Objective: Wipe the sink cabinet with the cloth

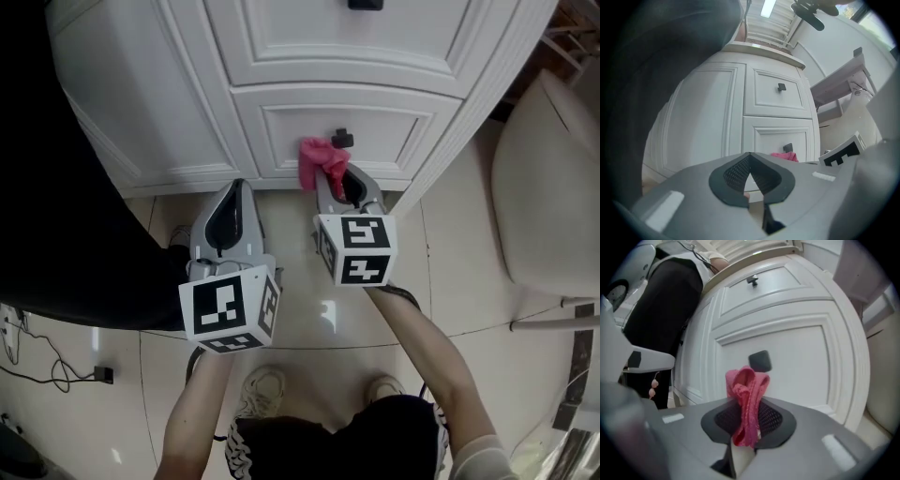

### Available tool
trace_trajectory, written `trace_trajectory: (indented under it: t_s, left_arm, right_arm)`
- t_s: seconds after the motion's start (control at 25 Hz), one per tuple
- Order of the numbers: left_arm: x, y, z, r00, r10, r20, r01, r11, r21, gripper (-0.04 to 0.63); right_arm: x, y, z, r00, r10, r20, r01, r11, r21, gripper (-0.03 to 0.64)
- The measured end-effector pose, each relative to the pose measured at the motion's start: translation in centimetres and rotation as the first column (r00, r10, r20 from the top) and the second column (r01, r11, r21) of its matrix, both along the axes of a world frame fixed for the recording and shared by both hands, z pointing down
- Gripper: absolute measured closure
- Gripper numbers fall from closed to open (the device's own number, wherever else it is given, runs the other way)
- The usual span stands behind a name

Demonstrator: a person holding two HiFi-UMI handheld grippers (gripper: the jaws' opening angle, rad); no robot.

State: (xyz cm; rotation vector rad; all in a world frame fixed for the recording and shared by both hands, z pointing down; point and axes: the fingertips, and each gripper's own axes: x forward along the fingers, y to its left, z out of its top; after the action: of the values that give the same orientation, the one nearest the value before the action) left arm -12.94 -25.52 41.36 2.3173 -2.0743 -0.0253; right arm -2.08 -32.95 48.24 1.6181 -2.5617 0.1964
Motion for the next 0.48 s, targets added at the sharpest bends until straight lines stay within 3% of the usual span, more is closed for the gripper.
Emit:
trace_trajectory:
  t_s: [0.24, 0.48]
  left_arm:
    - [4.5, -0.4, 0.5, 0.998, 0.055, 0.005, -0.055, 0.998, -0.023, 0.579]
    - [7.8, -0.7, -0.3, 0.992, 0.118, 0.033, -0.117, 0.993, -0.027, 0.578]
  right_arm:
    - [11.5, -0.2, 1.2, 0.979, 0.201, 0.033, -0.200, 0.980, -0.023, 0.552]
    - [18.1, 0.6, 2.4, 0.940, 0.334, 0.068, -0.328, 0.941, -0.088, 0.554]
